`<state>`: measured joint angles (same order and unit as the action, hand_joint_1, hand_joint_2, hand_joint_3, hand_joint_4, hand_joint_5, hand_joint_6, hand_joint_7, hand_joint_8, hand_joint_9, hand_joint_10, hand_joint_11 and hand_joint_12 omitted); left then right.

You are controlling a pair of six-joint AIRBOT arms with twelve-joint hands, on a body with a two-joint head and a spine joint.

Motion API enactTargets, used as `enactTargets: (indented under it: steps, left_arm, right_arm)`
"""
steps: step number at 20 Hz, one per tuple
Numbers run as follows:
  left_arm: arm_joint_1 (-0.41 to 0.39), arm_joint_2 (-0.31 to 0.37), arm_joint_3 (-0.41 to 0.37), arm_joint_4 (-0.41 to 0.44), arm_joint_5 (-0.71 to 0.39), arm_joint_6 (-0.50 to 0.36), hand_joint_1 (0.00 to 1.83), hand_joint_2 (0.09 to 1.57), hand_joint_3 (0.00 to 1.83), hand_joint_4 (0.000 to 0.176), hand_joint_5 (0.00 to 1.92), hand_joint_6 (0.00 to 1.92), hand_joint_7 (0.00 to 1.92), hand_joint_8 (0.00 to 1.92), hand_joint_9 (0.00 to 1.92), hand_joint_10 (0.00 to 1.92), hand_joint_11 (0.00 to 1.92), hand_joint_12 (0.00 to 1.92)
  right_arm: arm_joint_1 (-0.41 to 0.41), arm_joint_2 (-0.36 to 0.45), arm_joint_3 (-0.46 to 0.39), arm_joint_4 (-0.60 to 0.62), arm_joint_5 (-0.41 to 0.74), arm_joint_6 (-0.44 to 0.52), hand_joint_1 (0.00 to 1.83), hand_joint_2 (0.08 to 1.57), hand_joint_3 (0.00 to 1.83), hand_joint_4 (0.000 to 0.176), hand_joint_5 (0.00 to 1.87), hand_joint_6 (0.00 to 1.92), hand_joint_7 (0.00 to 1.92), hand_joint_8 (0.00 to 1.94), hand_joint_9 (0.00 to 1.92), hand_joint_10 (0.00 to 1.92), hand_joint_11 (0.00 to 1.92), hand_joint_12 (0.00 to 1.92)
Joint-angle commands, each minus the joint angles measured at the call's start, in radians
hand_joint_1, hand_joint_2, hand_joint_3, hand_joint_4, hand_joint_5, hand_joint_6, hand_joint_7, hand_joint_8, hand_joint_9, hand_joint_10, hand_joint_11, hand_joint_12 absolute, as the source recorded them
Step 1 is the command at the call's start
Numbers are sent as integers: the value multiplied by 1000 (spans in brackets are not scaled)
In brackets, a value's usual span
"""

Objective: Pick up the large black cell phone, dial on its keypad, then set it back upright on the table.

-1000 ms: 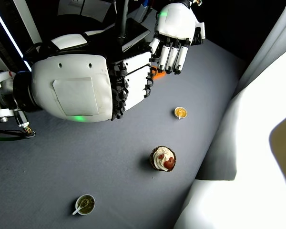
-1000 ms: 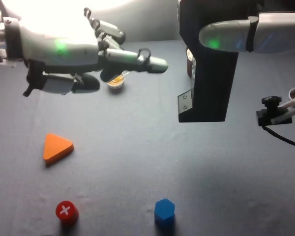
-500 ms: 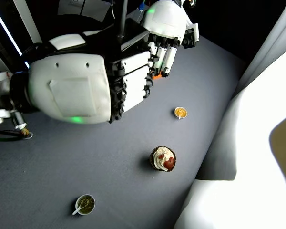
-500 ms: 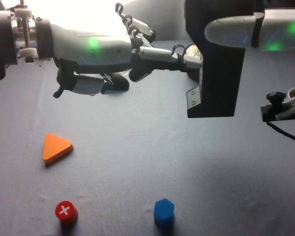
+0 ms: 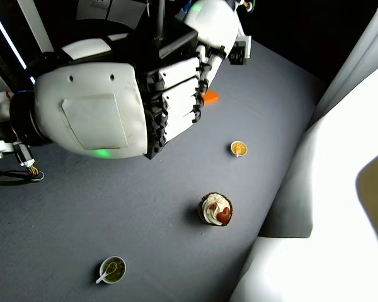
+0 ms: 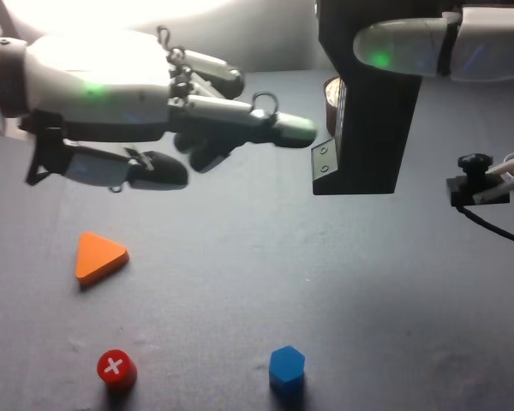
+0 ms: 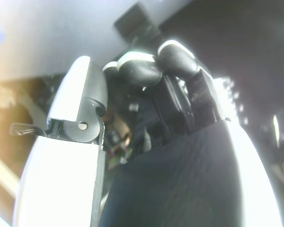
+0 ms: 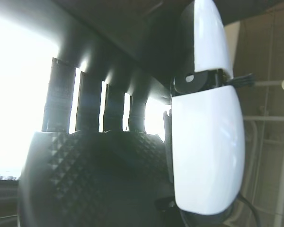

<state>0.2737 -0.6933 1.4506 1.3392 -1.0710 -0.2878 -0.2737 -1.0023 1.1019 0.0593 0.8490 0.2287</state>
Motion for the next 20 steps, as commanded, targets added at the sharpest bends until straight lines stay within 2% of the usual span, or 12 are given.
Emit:
enactTargets:
  steps: [1, 3, 5, 6, 7, 8, 9, 11, 12, 14, 17, 20]
  left_arm:
    - [-36, 3, -1, -70, -95, -17, 1294, 1295, 27, 161, 28, 4, 614, 1653, 653, 1921, 334, 1921]
    - [-51, 3, -8, -74, -107, -25, 1307, 1266, 11, 139, 70, 9, 669, 1566, 611, 1921, 398, 1921]
    - [-51, 3, -15, -77, -119, 9, 1295, 1262, 6, 100, 107, 13, 683, 1538, 606, 1921, 359, 1921]
    - [-49, 3, -17, -79, -129, 29, 1287, 1260, 2, 68, 150, 15, 696, 1503, 602, 1846, 362, 1921]
    - [-47, 3, -17, -81, -140, 42, 1278, 1252, 0, 54, 256, 21, 715, 1445, 615, 1597, 406, 1802]
    - [-44, 2, -16, -80, -148, 47, 880, 1274, 2, 48, 329, 16, 708, 1069, 626, 1390, 407, 1711]
    - [-43, 2, -15, -73, -153, 50, 664, 1253, 0, 31, 410, 13, 687, 707, 609, 1123, 406, 1579]
    - [-42, 6, -8, -79, -164, 63, 457, 1228, 0, 1, 488, 3, 625, 163, 542, 549, 316, 1299]
    - [-42, 6, -3, -101, -172, 76, 347, 1247, 0, 0, 456, 1, 539, 41, 476, 287, 176, 1208]
    - [-46, 2, 8, -85, -200, 82, 274, 1233, 0, 0, 466, 1, 420, 1, 396, 46, 57, 1005]
    - [-52, 3, 10, -59, -221, 96, 66, 1266, 4, 0, 371, 5, 308, 2, 268, 7, 1, 689]
    - [-53, 4, 21, -46, -267, 125, 0, 1223, 0, 0, 305, 1, 283, 0, 227, 2, 0, 535]
  right_arm:
    - [6, 8, 6, 20, 160, 20, 1374, 1121, 0, 0, 886, 992, 975, 976, 940, 1243, 807, 1272]
    - [-9, -8, 26, 19, 187, 20, 1374, 1122, 0, 0, 877, 1000, 988, 958, 937, 1246, 796, 1270]
    - [-22, -24, 41, 18, 216, 15, 1374, 1121, 0, 0, 888, 985, 983, 964, 934, 1251, 797, 1271]
    - [-28, -34, 51, 18, 233, 15, 1375, 1118, 0, 0, 894, 982, 993, 950, 939, 1237, 797, 1261]
    - [-35, -41, 59, 18, 245, 15, 1374, 1121, 1, 0, 896, 981, 990, 971, 916, 1258, 767, 1295]
    - [-43, -47, 66, 18, 248, 15, 1374, 1120, 0, 0, 896, 985, 991, 981, 917, 1245, 753, 1297]
    - [-48, -50, 70, 18, 249, 15, 1376, 1115, 0, 0, 911, 970, 1002, 959, 929, 1223, 760, 1286]
    - [-61, -64, 87, 19, 267, 16, 1376, 1113, 1, 0, 910, 976, 988, 960, 947, 1207, 803, 1253]
    - [-69, -68, 94, 19, 273, 21, 1374, 1118, 1, 0, 909, 995, 964, 994, 937, 1211, 802, 1224]
    - [-93, -82, 114, 19, 301, 35, 1375, 1115, 0, 0, 910, 997, 978, 974, 944, 1193, 802, 1203]
    - [-131, -92, 125, 23, 326, 43, 1377, 1114, 0, 0, 885, 999, 1014, 924, 949, 1204, 727, 1258]
    - [-171, -104, 137, 24, 350, 43, 1376, 1119, 1, 0, 871, 1005, 977, 971, 965, 1206, 819, 1229]
